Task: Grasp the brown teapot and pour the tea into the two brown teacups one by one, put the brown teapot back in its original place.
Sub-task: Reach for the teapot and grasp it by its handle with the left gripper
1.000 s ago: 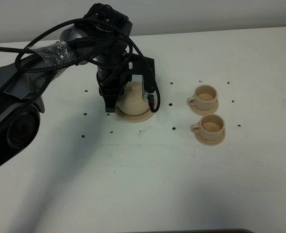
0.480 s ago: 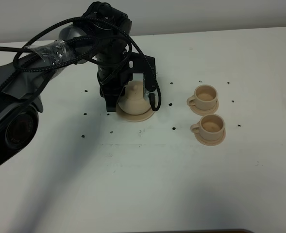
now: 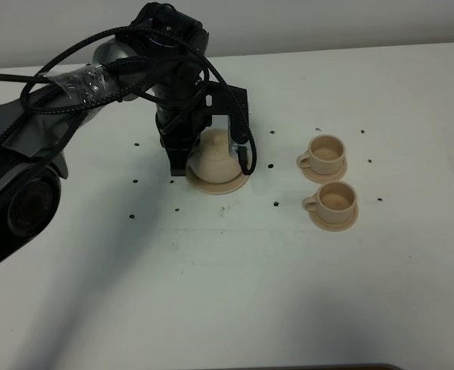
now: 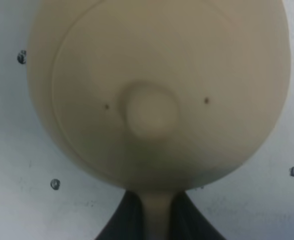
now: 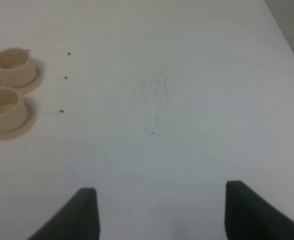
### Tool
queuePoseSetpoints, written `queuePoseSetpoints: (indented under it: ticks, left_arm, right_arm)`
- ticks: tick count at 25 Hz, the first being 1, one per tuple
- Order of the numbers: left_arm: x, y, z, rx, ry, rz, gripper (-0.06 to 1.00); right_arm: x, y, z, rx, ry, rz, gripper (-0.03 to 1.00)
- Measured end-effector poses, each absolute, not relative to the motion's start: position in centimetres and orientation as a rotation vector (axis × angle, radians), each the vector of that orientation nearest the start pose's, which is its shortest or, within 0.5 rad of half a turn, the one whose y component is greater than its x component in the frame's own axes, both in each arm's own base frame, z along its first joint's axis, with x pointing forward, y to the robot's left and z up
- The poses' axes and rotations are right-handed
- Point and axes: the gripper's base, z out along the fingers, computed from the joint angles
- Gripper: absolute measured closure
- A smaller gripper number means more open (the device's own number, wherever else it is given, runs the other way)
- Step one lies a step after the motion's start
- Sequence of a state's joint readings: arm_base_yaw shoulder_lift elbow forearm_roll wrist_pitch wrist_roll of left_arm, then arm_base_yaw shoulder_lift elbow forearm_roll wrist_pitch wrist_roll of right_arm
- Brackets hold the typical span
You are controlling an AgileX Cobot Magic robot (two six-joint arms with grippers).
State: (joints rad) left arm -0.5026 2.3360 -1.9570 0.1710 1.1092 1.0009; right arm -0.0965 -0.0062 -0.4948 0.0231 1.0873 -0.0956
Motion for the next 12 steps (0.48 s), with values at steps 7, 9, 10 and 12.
queuePoseSetpoints:
  ticks: [7,9,10,12]
  left_arm:
    - [43.17,-22.24,16.01,2.13,2.117,0.283,0.81]
    - [43.11,-22.26,15.99,2.126,2.126,0.265,0.81]
    - [43.11,-22.24,15.98,2.123,2.13,0.259,0.81]
    - [43.02,-22.28,16.02,2.113,2.144,0.246,0.81]
  right_arm:
    - [-0.62,0.25,27.37,-0.001,2.071,-0.09,0.44]
    - [-0.62,0.25,27.37,-0.001,2.071,-0.09,0.44]
    - [-0.62,0.25,27.37,-0.001,2.071,-0.09,0.44]
    - [-0.62,0.25,27.37,-0.001,2.071,-0.09,0.44]
